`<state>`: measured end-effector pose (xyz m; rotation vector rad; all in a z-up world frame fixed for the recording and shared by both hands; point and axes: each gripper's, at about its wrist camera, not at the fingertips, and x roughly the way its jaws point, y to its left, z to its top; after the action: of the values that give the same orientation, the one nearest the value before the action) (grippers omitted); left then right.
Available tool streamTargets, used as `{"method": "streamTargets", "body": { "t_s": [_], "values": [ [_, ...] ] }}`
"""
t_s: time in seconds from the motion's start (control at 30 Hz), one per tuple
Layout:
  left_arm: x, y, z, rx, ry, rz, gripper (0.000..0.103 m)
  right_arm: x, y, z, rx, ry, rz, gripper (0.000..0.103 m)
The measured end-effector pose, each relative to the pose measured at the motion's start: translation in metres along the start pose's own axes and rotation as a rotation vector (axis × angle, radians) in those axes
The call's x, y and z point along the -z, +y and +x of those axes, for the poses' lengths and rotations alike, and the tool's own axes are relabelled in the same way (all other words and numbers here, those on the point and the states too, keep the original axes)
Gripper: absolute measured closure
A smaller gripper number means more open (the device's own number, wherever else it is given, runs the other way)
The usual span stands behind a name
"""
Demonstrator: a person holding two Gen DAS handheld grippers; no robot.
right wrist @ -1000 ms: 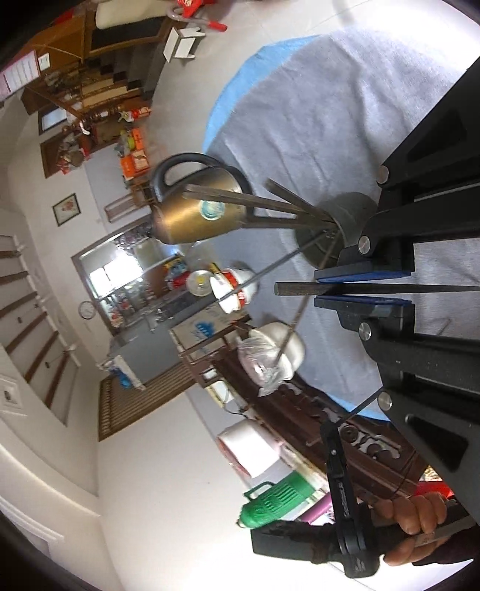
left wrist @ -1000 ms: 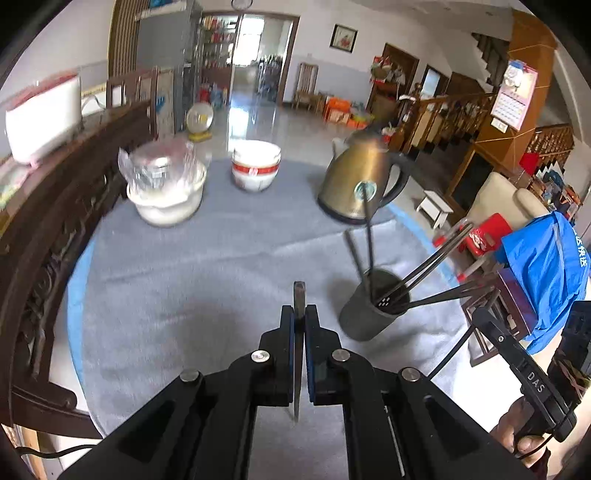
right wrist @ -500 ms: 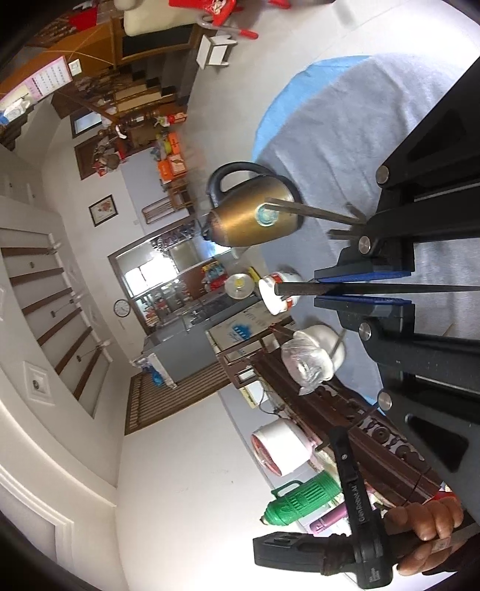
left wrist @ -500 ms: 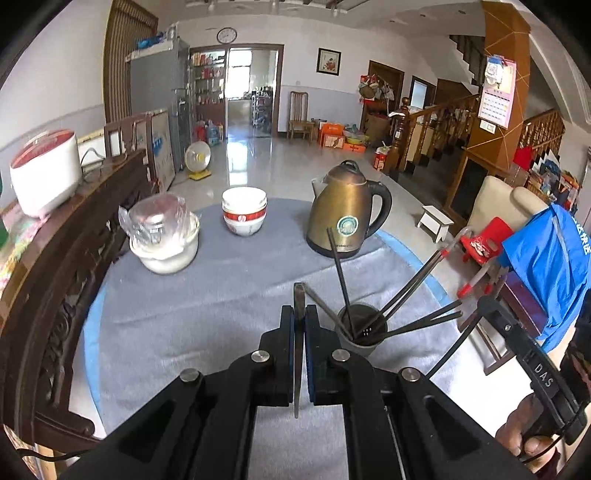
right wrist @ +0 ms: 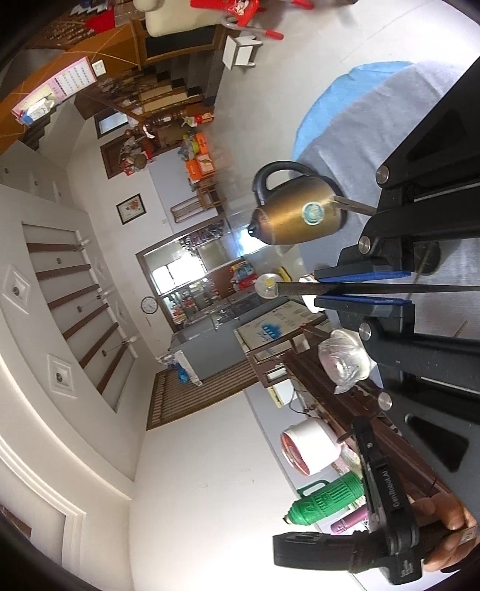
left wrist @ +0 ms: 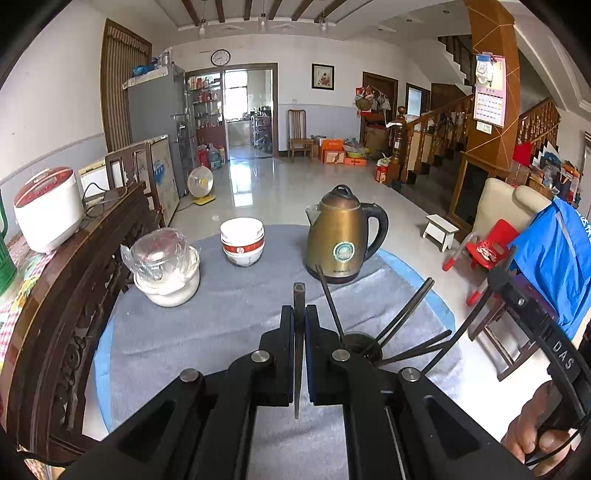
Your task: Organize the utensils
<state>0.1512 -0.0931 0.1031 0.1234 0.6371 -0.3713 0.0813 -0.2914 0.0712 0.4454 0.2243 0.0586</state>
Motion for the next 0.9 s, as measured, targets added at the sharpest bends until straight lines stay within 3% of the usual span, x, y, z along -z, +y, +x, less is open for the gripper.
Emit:
{"method": "streamTargets", "body": {
  "t_s": [0.57,0.9],
  "values": [
    [-0.027,-0.019,-0.004,0.015,-0.038,0.027,0.098,-0.022,-0.008,-0.004,0.013,-0.083,0.031,0.096],
    [-0.052,-0.025,-0.022,0.044,-0.105,0.019,0.098,-0.032,-0.015,-0.009,0.029,-0.115,0.036,0.096]
  ]
}}
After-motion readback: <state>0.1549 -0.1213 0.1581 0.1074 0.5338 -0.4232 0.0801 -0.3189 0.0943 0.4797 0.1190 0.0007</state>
